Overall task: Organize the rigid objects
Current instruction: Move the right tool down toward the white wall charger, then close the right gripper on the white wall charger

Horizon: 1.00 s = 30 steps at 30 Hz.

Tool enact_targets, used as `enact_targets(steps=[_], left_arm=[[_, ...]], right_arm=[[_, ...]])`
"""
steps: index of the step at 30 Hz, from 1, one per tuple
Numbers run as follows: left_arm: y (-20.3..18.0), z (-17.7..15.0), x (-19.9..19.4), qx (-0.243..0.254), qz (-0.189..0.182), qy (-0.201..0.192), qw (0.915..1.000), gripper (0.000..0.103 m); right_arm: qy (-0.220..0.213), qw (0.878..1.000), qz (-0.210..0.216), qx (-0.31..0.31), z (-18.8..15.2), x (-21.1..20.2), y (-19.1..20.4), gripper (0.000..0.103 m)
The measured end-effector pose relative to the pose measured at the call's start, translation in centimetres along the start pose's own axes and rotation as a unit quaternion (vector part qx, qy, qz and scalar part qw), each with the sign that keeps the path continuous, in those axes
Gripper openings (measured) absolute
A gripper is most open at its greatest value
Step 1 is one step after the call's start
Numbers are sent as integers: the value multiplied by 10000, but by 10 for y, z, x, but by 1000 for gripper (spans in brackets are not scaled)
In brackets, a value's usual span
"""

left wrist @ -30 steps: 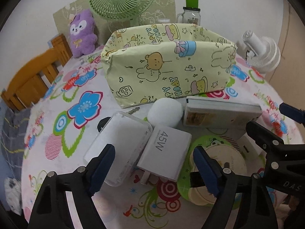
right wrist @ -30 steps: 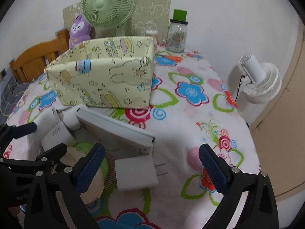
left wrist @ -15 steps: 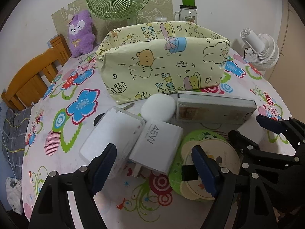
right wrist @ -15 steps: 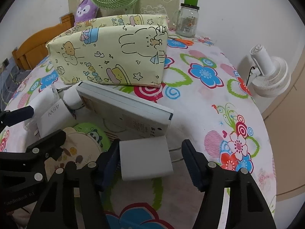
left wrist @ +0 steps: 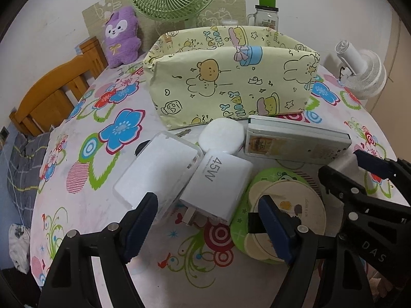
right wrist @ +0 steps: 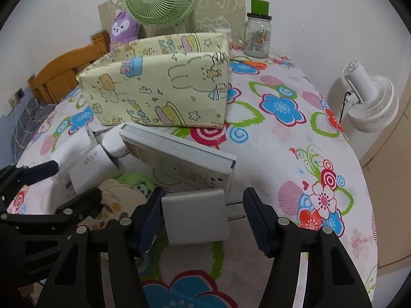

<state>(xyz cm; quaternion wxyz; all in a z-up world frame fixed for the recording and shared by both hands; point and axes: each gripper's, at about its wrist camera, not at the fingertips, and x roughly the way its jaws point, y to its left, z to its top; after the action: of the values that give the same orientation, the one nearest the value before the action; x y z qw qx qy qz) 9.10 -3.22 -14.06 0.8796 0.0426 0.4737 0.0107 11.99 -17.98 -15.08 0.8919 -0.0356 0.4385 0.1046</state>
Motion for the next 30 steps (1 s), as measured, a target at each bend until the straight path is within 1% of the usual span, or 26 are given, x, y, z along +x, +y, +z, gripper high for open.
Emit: enact_targets(steps=[1, 2, 4, 5, 8, 11, 13, 17, 20, 24, 26, 28, 29, 30], left_arm=[[-1, 0, -1, -5, 7, 17, 10000, 79], [-1, -1, -2, -4, -1, 31, 10000, 76], [-3, -2, -3, -25, -193, 58, 9998, 67], [-2, -2, -1, -77, -322, 128, 9994, 66], [2, 0, 2, -235, -383, 129, 9989, 68], [3, 2, 4, -211, -371, 102, 9990, 69], [5, 4, 5, -240, -406, 97, 9988, 71], [9, 10, 11, -297, -383, 67, 9988, 71], [11, 16, 16, -330, -476, 34, 9983, 70], [16, 20, 22, -425, -663, 42, 9969, 73], [19, 22, 25, -461, -741, 52, 9962, 73], [21, 22, 28, -482, -846, 60, 9952, 70], [22, 22, 28, -495, -927, 53, 9944, 66], [24, 21, 28, -514, -1024, 45, 9934, 60]], right_arm=[[-17, 10000, -6, -1, 1, -1, 0, 65], [-19, 10000, -4, -4, 2, -2, 0, 65], [-45, 10000, 5, -11, 3, -4, 0, 65], [-63, 10000, -27, -27, 4, -6, 1, 65], [-90, 9999, -46, -33, 4, -8, 0, 65], [-98, 9999, 18, -28, 4, -10, 1, 65], [-122, 9999, -12, -45, 5, -11, 3, 65], [-128, 9999, -3, -16, 9, -11, 6, 65], [-134, 9999, -64, 9, 12, -10, 8, 65], [-125, 9999, -56, 87, 18, -9, 9, 65], [-126, 9998, -93, 79, 21, -8, 11, 65], [-121, 9998, -143, 52, 24, -6, 14, 65], [-118, 9998, -153, 55, 25, -5, 15, 65], [-110, 9998, -160, 53, 26, -4, 16, 65]])
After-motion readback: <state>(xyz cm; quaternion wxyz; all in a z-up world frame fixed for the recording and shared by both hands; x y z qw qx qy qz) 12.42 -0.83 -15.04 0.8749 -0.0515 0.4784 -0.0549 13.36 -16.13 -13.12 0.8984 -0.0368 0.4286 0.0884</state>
